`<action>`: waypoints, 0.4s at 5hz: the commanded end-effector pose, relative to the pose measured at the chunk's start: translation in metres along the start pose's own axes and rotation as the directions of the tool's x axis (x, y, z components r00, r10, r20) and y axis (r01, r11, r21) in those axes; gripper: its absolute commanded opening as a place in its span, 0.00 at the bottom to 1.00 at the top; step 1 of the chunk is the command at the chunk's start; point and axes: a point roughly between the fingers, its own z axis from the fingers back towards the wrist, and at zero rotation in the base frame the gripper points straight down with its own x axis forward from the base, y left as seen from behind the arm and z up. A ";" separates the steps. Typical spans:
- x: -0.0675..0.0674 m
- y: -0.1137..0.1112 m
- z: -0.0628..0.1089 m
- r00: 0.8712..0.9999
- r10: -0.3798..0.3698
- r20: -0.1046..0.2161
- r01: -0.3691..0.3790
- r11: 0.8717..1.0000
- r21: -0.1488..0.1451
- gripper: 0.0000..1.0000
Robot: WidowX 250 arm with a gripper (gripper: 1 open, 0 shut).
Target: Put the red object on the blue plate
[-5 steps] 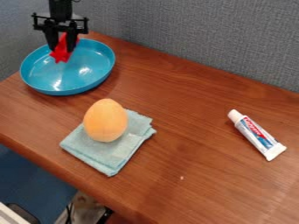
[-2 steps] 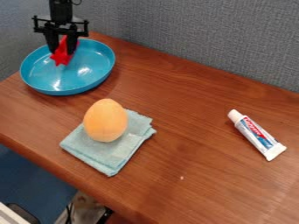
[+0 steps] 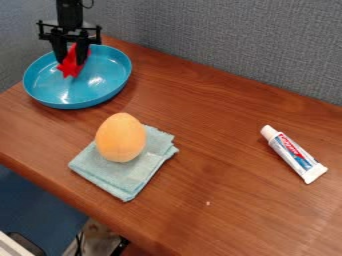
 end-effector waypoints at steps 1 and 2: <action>-0.003 0.012 0.037 0.996 0.026 0.085 -0.026 1.000 0.004 0.00; -0.003 0.013 0.038 0.996 0.027 0.084 -0.027 1.000 0.000 0.00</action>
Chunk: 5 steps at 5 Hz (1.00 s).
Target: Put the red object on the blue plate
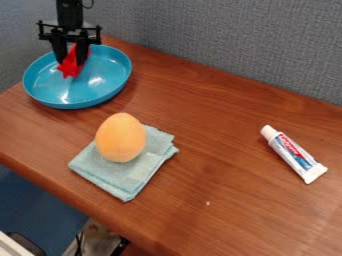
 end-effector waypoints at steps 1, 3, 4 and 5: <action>-0.003 0.013 0.039 0.995 0.028 0.092 -0.028 1.000 -0.002 0.00; -0.004 0.014 0.042 0.995 0.028 0.094 -0.027 1.000 -0.011 0.00; -0.004 0.015 0.043 0.995 0.027 0.096 -0.025 1.000 -0.017 0.00; -0.005 0.016 0.047 0.995 0.025 0.100 -0.023 0.999 -0.022 0.00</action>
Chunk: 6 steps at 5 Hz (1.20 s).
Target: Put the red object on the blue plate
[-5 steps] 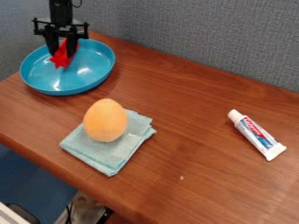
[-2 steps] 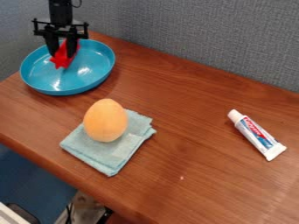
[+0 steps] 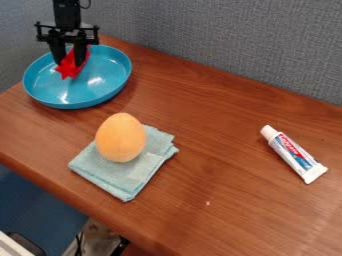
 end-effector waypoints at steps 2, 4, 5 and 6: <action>-0.006 0.014 0.054 0.992 0.024 0.126 -0.023 1.000 -0.006 0.00; -0.011 0.010 0.055 0.992 0.012 0.127 -0.011 1.000 -0.007 1.00; -0.016 0.011 0.070 0.987 0.010 0.159 -0.007 1.000 -0.015 1.00; -0.023 0.013 0.082 0.982 0.007 0.190 -0.003 1.000 -0.022 1.00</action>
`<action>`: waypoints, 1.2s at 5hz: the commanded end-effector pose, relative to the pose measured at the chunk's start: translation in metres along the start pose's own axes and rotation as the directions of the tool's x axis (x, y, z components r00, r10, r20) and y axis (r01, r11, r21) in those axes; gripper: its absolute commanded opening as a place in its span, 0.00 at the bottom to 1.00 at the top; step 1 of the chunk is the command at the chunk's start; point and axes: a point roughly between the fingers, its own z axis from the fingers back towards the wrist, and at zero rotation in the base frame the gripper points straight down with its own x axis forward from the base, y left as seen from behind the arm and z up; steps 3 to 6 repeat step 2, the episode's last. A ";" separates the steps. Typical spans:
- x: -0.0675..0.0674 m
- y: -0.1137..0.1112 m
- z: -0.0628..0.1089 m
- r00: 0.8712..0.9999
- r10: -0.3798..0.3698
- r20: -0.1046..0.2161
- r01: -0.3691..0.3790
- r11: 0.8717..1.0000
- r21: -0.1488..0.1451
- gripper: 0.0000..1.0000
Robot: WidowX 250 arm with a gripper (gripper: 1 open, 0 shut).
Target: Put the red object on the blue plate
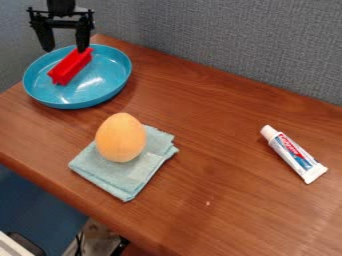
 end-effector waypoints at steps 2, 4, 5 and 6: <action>-0.023 0.008 0.076 0.981 0.011 0.192 -0.009 1.000 -0.008 1.00; -0.023 0.008 0.076 0.981 0.011 0.192 -0.009 1.000 -0.008 1.00; -0.023 0.008 0.076 0.981 0.011 0.192 -0.009 1.000 -0.008 1.00; -0.023 0.008 0.076 0.981 0.011 0.192 -0.009 1.000 -0.008 1.00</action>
